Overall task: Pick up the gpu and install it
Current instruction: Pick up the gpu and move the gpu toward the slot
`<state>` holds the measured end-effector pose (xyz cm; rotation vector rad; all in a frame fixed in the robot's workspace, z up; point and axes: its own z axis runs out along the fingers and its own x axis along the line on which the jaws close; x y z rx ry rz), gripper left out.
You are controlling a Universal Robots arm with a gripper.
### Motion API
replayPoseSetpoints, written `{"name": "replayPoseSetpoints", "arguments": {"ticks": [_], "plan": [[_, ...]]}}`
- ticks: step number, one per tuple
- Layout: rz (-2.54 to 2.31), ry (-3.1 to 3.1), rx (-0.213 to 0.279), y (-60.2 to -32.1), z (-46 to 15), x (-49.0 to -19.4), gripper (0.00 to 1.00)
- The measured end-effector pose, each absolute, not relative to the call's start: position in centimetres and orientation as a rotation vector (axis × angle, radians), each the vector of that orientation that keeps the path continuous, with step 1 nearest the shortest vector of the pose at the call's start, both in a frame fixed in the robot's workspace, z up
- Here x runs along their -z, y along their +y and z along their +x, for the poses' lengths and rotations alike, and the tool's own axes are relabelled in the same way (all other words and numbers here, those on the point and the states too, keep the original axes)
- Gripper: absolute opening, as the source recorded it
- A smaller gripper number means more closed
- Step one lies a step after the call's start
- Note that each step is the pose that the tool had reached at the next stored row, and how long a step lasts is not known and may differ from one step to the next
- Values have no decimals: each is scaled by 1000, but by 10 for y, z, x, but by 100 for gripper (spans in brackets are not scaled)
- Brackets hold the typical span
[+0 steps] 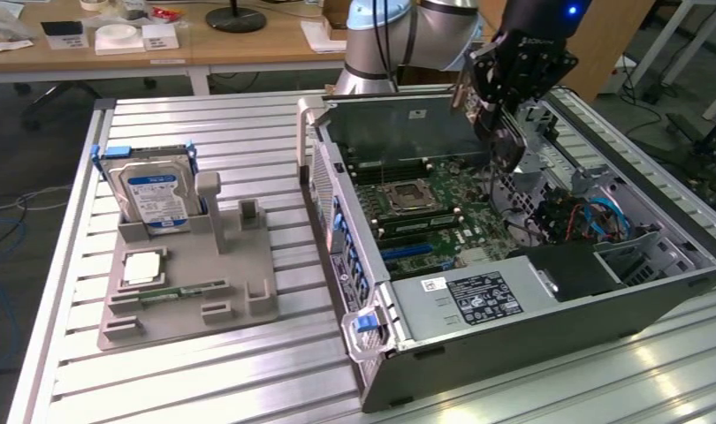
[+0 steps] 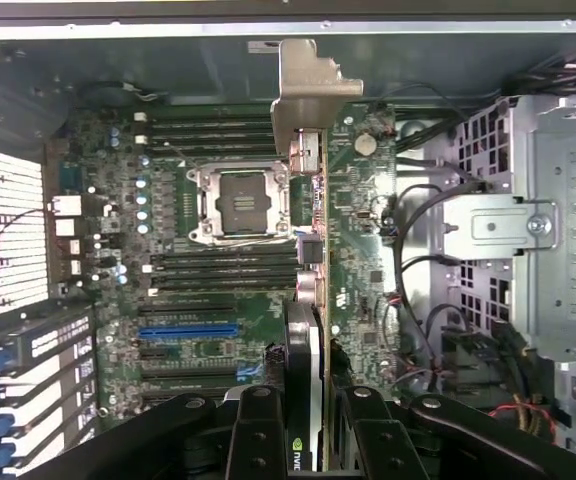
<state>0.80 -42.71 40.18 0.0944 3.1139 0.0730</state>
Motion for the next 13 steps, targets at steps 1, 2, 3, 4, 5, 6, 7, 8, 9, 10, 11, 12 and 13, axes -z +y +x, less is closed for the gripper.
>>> {"name": "replayPoseSetpoints", "arguments": {"ticks": [1, 2, 3, 4, 5, 6, 7, 8, 9, 10, 11, 12, 13], "plan": [[94, 3114, -73, -427, 10, -402, 27], [94, 3114, -73, -427, 13, -402, 27], [94, 3114, -73, -427, 15, -402, 27], [95, 3114, -73, -427, 17, -402, 27], [94, 3114, -73, -427, 19, -402, 27], [94, 3114, -73, -427, 21, -402, 27], [94, 3114, -73, -427, 23, -402, 27], [94, 3114, -73, -427, 25, -402, 27], [95, 3114, -73, -427, 27, -402, 27], [95, 3114, -73, -427, 28, -402, 27], [95, 3114, -73, -427, 30, -402, 27], [94, 3114, -73, -427, 31, -402, 27], [94, 3114, -73, -427, 31, -402, 27]]}}
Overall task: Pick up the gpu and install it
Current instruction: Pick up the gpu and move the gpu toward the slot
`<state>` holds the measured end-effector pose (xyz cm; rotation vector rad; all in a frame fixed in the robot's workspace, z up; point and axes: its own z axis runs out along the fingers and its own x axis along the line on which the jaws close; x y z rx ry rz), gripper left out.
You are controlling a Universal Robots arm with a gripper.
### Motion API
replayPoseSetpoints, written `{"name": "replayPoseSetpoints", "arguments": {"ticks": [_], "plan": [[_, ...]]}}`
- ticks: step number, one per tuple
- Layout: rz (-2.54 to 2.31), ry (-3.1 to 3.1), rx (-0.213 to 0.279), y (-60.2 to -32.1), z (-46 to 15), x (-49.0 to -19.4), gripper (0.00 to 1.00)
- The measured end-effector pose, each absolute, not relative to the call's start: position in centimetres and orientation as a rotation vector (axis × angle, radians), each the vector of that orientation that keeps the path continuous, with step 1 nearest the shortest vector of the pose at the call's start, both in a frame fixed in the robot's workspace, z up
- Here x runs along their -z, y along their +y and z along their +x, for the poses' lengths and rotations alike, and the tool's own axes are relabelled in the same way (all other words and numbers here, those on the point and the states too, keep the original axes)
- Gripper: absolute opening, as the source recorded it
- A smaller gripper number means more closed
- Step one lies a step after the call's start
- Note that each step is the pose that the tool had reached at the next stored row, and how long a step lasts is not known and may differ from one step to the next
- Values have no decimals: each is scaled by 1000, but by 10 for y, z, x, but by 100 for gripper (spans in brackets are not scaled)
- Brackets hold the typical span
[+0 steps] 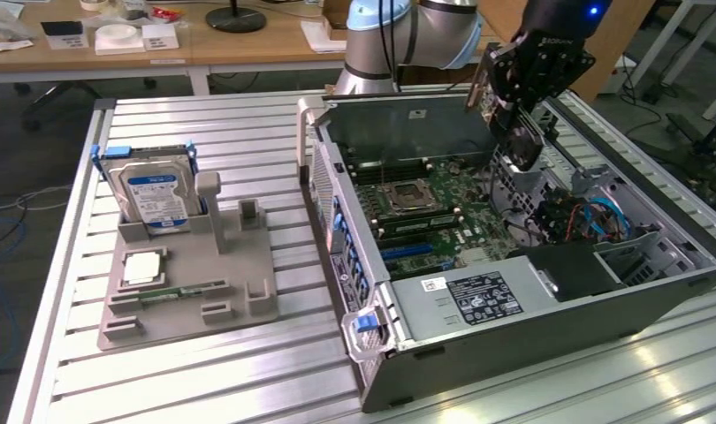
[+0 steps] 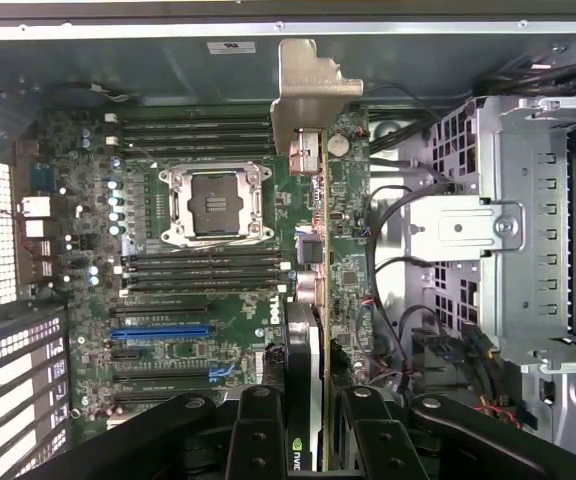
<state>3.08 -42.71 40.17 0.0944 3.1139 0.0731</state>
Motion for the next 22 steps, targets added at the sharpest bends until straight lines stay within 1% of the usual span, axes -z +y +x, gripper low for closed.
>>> {"name": "replayPoseSetpoints", "arguments": {"ticks": [10, 22], "plan": [[94, 3114, -73, -427, 34, -402, 27], [94, 3114, -73, -427, 63, -402, 27]]}}
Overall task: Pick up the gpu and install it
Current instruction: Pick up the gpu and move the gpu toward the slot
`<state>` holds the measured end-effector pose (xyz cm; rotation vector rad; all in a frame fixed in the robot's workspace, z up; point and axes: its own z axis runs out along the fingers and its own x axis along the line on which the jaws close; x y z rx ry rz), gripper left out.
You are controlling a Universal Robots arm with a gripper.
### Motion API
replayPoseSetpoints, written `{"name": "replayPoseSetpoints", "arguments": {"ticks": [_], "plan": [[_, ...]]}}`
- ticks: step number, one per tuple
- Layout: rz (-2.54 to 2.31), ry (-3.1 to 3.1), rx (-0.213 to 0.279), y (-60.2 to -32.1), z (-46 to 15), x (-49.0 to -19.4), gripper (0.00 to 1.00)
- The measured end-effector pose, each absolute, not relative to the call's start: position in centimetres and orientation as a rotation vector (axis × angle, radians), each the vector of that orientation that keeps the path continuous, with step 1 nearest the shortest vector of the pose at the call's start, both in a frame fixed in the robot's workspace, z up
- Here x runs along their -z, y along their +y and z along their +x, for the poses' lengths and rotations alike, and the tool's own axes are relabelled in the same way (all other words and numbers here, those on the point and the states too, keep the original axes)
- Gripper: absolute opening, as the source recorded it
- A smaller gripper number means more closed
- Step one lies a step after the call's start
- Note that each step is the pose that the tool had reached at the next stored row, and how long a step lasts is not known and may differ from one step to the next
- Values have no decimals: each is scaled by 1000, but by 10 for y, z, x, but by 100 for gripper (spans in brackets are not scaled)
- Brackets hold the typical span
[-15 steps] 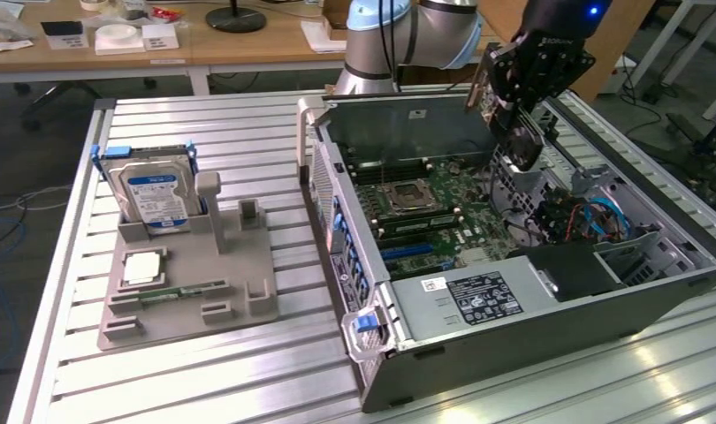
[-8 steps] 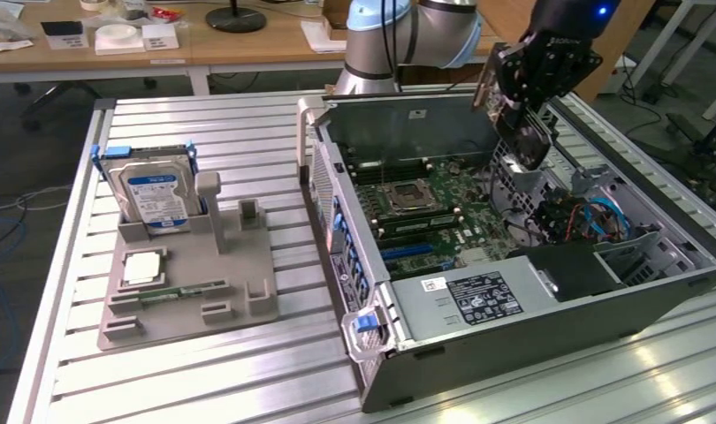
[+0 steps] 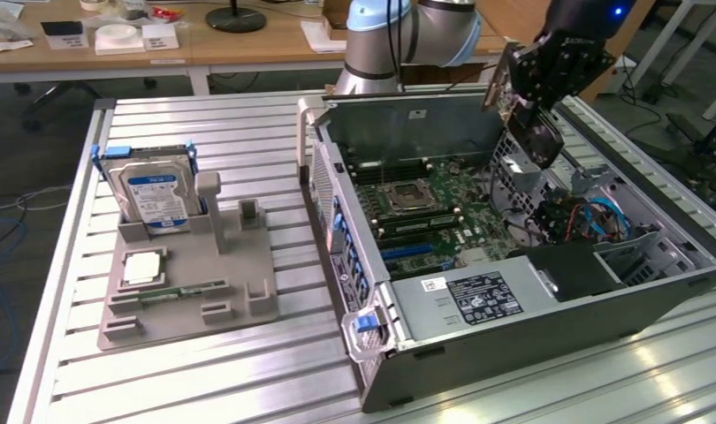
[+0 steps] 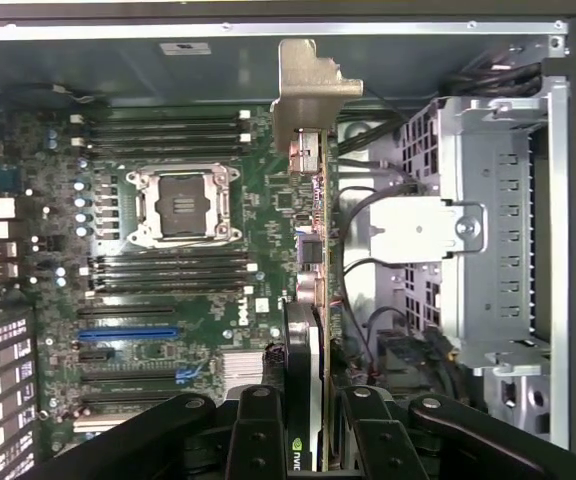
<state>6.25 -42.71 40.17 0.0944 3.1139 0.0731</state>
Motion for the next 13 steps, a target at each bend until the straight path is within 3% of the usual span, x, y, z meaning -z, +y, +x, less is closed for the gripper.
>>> {"name": "replayPoseSetpoints", "arguments": {"ticks": [13], "plan": [[94, 3114, -73, -427, 74, -402, 27]]}}
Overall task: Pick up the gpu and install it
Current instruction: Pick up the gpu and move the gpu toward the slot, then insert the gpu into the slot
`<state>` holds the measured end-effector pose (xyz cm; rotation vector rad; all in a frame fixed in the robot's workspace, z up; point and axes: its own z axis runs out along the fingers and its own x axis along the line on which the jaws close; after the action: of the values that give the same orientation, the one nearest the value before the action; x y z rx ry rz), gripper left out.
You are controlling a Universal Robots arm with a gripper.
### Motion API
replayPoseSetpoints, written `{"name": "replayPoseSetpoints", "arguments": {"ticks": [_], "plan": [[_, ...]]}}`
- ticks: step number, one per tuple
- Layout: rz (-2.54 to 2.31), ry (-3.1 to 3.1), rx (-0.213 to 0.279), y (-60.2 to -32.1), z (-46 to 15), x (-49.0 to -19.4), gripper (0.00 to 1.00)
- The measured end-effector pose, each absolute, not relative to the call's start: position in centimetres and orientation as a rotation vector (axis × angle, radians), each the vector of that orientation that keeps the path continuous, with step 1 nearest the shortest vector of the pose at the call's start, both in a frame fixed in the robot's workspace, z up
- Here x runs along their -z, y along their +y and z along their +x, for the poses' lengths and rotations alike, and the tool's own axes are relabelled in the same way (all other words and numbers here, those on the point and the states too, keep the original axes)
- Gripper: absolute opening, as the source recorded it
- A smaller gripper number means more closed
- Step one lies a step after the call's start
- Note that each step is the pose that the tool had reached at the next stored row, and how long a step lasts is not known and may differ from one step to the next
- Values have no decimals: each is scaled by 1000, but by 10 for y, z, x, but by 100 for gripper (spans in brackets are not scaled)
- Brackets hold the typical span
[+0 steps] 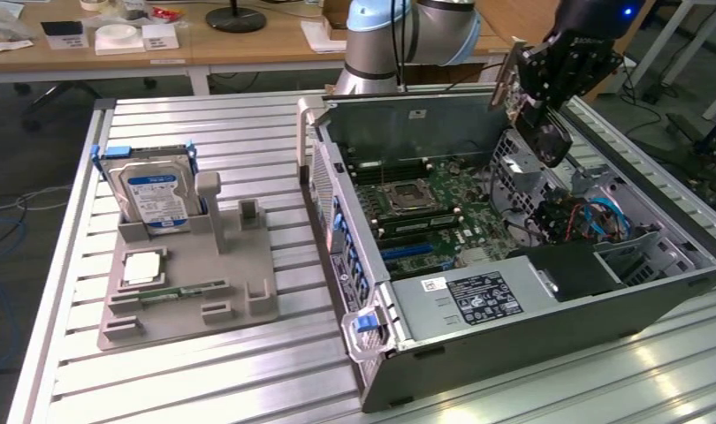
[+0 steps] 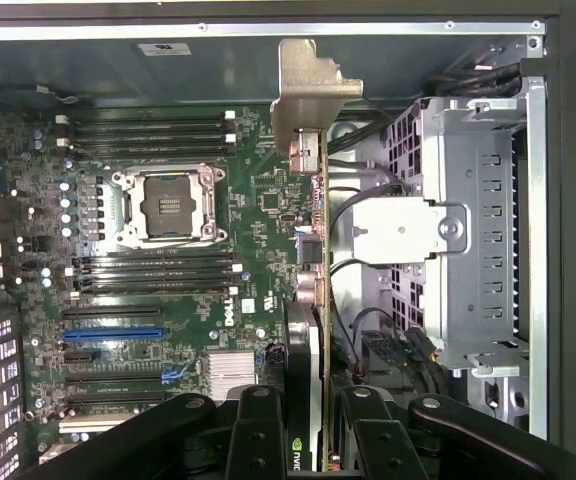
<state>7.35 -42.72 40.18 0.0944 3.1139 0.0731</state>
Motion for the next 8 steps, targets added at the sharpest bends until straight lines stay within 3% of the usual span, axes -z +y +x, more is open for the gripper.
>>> {"name": "replayPoseSetpoints", "arguments": {"ticks": [8], "plan": [[94, 3114, -73, -427, 75, -402, 27]]}}
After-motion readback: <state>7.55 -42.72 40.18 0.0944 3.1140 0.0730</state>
